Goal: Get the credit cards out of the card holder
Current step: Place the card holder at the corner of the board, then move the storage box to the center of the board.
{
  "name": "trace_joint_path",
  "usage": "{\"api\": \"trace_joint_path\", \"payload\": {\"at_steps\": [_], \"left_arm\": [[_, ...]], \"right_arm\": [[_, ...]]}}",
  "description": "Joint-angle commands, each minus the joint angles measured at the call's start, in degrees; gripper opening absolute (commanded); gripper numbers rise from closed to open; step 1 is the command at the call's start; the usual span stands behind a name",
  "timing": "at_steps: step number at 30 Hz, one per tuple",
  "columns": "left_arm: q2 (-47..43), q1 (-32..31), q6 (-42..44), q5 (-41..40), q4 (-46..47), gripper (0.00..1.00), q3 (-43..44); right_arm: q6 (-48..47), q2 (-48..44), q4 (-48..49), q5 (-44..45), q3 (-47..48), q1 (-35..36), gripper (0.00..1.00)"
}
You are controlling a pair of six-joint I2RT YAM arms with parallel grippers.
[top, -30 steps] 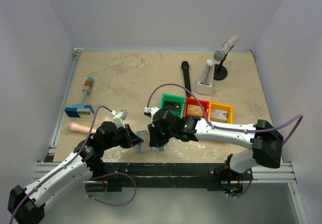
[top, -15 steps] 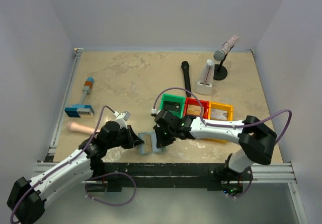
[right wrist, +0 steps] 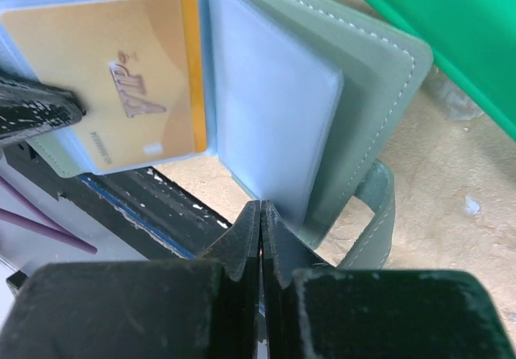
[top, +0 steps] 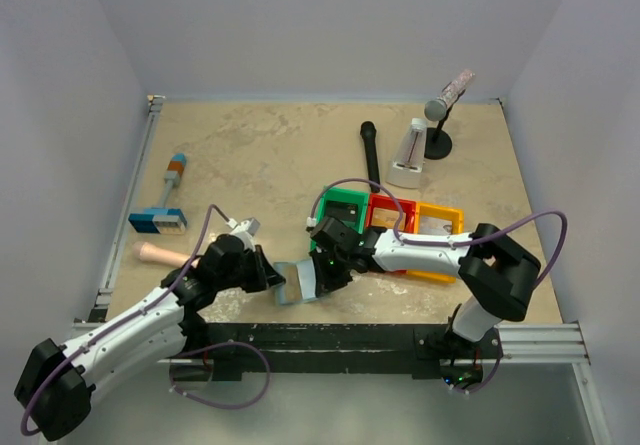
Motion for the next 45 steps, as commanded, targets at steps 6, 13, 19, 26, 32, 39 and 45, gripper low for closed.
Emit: {"api": "trace_joint_path", "payload": {"at_steps": [6, 13, 19, 26, 32, 39, 45], "left_arm": [[5.7, 0.0, 1.2, -2.9, -2.0, 0.32, 3.4], [1.4, 0.0, 3.3, -6.6, -10.8, 0.49, 7.8], [-3.3, 0.0, 5.8, -12.5, -19.1, 0.52, 12.5], [-5.6, 0.0, 4.0, -4.9, -9.3, 0.46, 8.5], [-1.5, -0.5, 1.0, -1.3, -0.7, 0.36, 2.9], [-0.9, -0.7, 1.0, -2.0, 1.0, 0.30, -0.1], [-0.2, -0.7, 0.4, -2.0, 2.8, 0.28, -2.8]], "right_arm": [[0.5, -0.1, 1.1, -2.0, -0.5, 0.0, 0.00], [0.0, -1.4, 0.4, -2.0, -0.5, 0.0, 0.00], [-0.3, -1.7, 0.0, -1.9, -0.3, 0.0, 0.00], [-1.9, -4.8, -1.7, 0.6, 0.7, 0.0, 0.04], [-3.1, -7.4, -3.5, 2.2, 3.0, 0.1, 0.11], [-5.3, -8.6, -3.2, 1.7, 6.6, 0.7, 0.11], [-6.4, -5.7, -1.3, -0.8, 10.0, 1.7, 0.19]]}}
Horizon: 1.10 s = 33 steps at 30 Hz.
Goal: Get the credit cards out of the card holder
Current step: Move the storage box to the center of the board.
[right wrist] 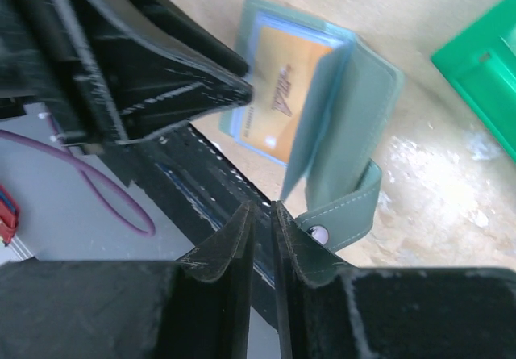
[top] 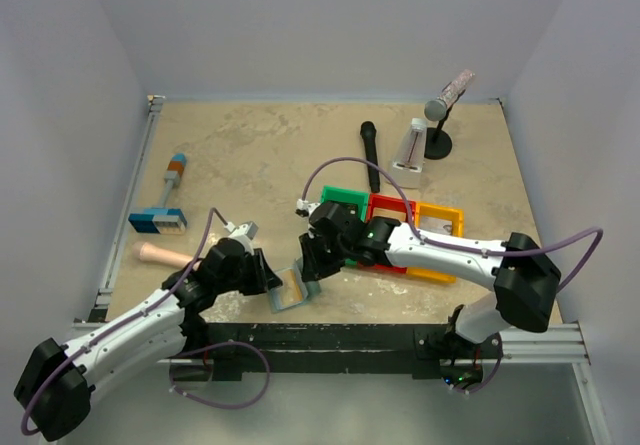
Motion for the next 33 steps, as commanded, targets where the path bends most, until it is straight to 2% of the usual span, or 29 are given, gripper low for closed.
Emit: {"api": "trace_joint_path", "payload": {"at_steps": [1, 7, 16, 21, 33], "left_arm": [[0.2, -0.2, -1.0, 0.8, 3.8, 0.28, -1.8], [1.4, -0.2, -0.5, 0.6, 4.6, 0.28, -2.0], [3.8, -0.3, 0.2, 1.4, 6.6, 0.28, -1.6], [4.5, -0.3, 1.5, 2.0, 6.7, 0.30, 1.4], [14.7, -2.1, 2.6, 3.9, 11.5, 0.32, 7.5]], "right_arm": [[-1.8, 1.6, 2.0, -2.0, 3.9, 0.9, 0.19], [-2.3, 1.7, 5.1, -4.5, 4.2, 1.6, 0.22], [-4.0, 8.4, 0.2, -3.1, 7.8, 1.9, 0.20], [-3.7, 4.9, 0.6, -1.2, 4.5, 1.9, 0.22], [-4.2, -1.4, -0.5, 1.3, 0.4, 2.6, 0.25]]}}
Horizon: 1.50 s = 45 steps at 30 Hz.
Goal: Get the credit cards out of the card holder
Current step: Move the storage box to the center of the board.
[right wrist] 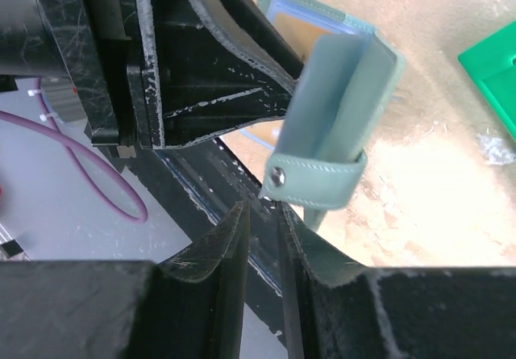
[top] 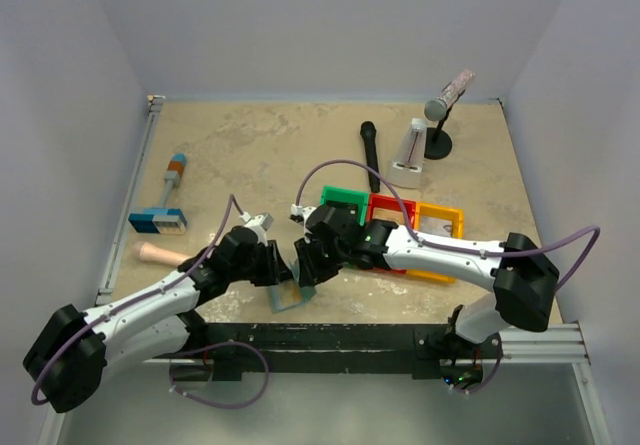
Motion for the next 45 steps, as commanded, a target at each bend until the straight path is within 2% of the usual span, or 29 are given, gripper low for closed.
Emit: {"api": "trace_joint_path", "payload": {"at_steps": [1, 6, 9, 16, 22, 30, 39, 45], "left_arm": [[2.9, -1.2, 1.0, 1.3, 4.1, 0.32, 3.5], [5.9, -1.9, 1.4, 2.0, 5.9, 0.33, 4.8], [7.6, -2.1, 1.4, 2.6, 6.9, 0.33, 5.0], [8.7, -2.7, 1.2, 3.4, 7.7, 0.34, 4.7], [6.9, -2.6, 1.0, 2.4, 7.3, 0.34, 3.7], [2.9, -2.6, -0.5, 0.3, 6.5, 0.34, 0.3], [0.8, -2.6, -2.2, -2.3, 5.3, 0.31, -5.6], [2.2, -2.6, -2.5, -4.2, 3.8, 0.30, -6.1]], "right_arm": [[-1.4, -3.0, -0.9, 2.4, -1.2, 1.0, 0.26], [-4.9, -4.3, -2.3, 5.8, 1.1, 4.8, 0.32], [-5.7, -2.9, -2.7, 5.6, 2.9, 5.9, 0.32], [-3.5, 3.9, -4.1, 6.7, 4.7, 5.8, 0.23], [-0.8, 7.7, -5.2, 6.7, 4.6, 3.5, 0.19], [4.9, 8.9, 2.3, 0.9, -2.4, -2.5, 0.17], [7.6, 9.0, 6.4, -1.8, -5.8, -4.2, 0.16], [6.3, 8.1, 6.5, -0.8, -6.4, -4.5, 0.18]]}}
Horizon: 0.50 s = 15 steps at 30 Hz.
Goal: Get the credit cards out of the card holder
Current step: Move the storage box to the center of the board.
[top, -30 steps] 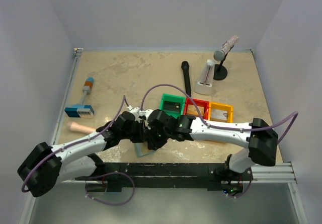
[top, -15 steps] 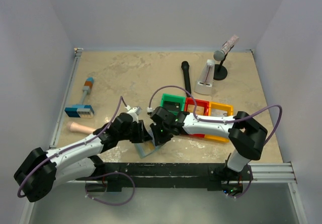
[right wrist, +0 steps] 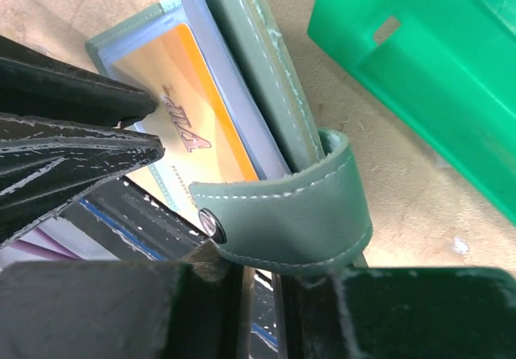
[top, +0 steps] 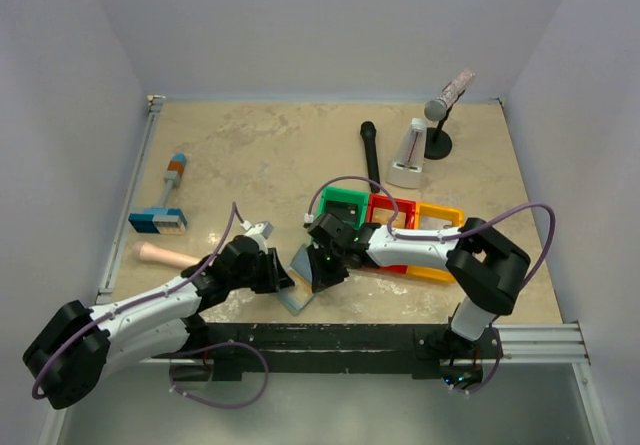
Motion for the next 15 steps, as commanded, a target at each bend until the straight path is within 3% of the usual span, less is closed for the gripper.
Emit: {"api": "trace_joint_path", "payload": {"at_steps": [1, 6, 15], "left_arm": [[1.2, -0.2, -0.7, -3.1, -1.5, 0.30, -1.4], [0.1, -0.1, 0.0, -4.1, -2.7, 0.31, -0.7], [2.5, -0.1, 2.1, -7.5, -4.4, 0.31, 3.0]], "right_arm": [[-0.6, -2.0, 1.8, 0.6, -0.1, -0.3, 0.19], [-1.8, -1.2, -0.8, 1.9, 2.0, -0.3, 0.31], [1.8, 0.8, -0.5, -1.5, 4.5, 1.6, 0.35]]}}
